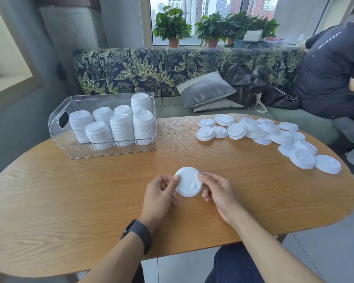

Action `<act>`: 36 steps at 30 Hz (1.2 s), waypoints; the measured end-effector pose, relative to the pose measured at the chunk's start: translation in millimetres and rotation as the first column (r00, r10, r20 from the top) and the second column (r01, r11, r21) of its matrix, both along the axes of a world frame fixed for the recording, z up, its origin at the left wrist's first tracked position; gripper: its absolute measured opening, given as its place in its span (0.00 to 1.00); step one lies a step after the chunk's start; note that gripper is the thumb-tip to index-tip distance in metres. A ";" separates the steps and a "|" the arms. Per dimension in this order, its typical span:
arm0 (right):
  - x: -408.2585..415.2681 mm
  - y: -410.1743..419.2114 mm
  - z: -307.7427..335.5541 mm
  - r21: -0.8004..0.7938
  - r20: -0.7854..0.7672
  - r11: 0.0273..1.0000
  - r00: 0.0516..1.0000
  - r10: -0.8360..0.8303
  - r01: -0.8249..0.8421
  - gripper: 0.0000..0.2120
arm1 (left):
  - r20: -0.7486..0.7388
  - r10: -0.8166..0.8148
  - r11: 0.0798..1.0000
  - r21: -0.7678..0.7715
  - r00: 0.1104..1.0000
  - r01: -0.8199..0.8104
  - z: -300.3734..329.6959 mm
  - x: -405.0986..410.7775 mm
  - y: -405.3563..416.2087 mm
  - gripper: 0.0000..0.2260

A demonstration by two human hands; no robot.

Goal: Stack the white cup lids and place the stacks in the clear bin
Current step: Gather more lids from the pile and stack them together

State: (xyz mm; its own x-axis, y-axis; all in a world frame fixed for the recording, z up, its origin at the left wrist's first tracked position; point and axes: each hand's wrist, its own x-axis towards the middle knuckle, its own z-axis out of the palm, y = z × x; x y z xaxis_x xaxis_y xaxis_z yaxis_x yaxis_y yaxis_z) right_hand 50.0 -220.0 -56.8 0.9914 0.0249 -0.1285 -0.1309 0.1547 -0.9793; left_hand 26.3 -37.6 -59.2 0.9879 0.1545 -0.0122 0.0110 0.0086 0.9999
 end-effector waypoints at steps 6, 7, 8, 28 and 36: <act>-3.3 -0.5 1.8 -0.031 0.018 0.999 1.000 0.018 -0.018 0.13 | -0.003 -0.006 1.000 0.009 1.000 0.006 -1.6 -1.2 0.3 0.12; -3.3 -0.5 1.9 -0.035 0.018 0.999 1.000 0.020 -0.019 0.13 | -0.006 -0.006 1.000 0.008 1.000 0.006 -1.1 -1.3 0.4 0.12; -3.1 -0.8 2.1 -0.040 0.016 0.999 1.000 0.023 -0.022 0.13 | -0.008 -0.006 1.000 0.004 1.000 0.006 -0.7 -1.1 0.7 0.12; -2.2 1.4 1.3 0.018 -0.004 0.995 0.995 -0.099 0.099 0.10 | -0.027 -0.082 0.994 0.070 0.996 0.083 7.6 -5.0 -1.1 0.10; -2.3 4.9 1.5 -0.035 0.018 0.994 0.995 -0.102 0.103 0.10 | -0.033 -0.050 0.997 0.049 0.998 0.052 5.5 -2.9 0.4 0.11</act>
